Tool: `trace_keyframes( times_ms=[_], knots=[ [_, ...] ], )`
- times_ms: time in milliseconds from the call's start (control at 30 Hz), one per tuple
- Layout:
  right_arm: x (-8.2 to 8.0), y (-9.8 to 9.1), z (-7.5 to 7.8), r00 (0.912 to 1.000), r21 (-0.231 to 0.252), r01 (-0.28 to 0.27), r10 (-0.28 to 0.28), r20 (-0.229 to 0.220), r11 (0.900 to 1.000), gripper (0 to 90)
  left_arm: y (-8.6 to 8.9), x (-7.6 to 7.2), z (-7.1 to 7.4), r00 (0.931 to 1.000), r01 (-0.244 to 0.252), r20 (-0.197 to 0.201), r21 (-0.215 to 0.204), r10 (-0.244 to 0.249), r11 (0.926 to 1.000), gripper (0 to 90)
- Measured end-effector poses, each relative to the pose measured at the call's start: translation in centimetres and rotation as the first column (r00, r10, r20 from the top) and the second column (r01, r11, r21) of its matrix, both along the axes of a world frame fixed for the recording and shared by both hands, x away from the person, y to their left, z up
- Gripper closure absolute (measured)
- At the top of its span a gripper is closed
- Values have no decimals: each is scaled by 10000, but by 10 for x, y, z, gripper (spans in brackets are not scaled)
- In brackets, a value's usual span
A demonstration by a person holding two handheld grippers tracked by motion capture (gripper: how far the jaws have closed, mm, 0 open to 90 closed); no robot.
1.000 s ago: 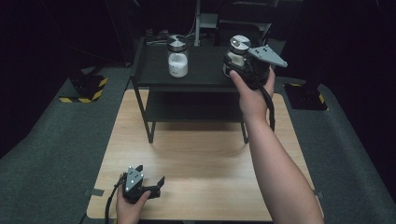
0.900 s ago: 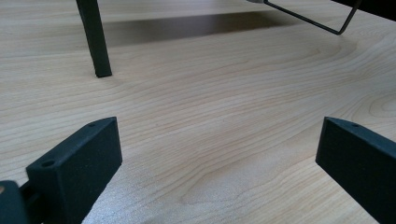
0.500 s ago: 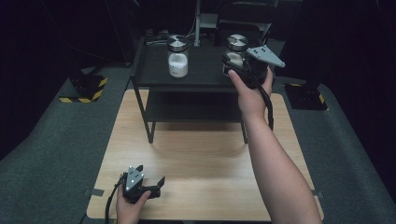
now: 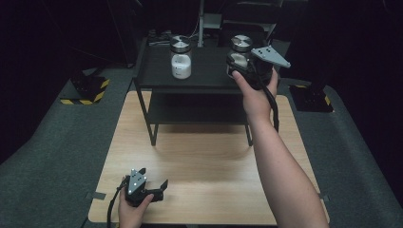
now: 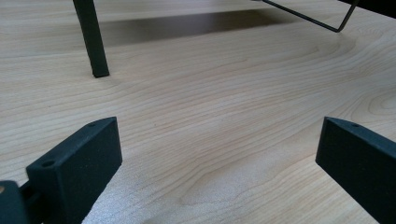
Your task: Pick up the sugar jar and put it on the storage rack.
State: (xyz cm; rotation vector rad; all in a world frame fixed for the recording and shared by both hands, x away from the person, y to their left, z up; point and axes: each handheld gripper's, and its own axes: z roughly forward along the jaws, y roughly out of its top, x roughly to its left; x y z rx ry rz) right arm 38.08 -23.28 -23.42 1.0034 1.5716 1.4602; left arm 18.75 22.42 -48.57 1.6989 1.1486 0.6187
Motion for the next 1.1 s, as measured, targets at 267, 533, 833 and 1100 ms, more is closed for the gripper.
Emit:
trace_keyframes(
  times_ms=[267, 533, 833, 1100],
  knots=[
    [1, -4, 1, 9998, 83, -197, 198, -17, 9998, 261, 0, 0, 0, 10000, -21, -2, 12, 21, 10000, 7],
    [-2, -3, 1, 9990, -22, -362, 362, 248, 9993, 108, -1, -1, 0, 10000, -17, 49, 35, 17, 10000, 6],
    [-5, 2, -2, 9977, -177, -260, 271, 619, 9995, 0, 0, -1, 0, 10000, -26, 36, -6, 26, 10000, 6],
    [-8, -1, -1, 9979, -139, -286, 293, 579, 9995, 0, 1, -1, -1, 10000, -43, 58, -23, 43, 10000, 6]
  ],
)
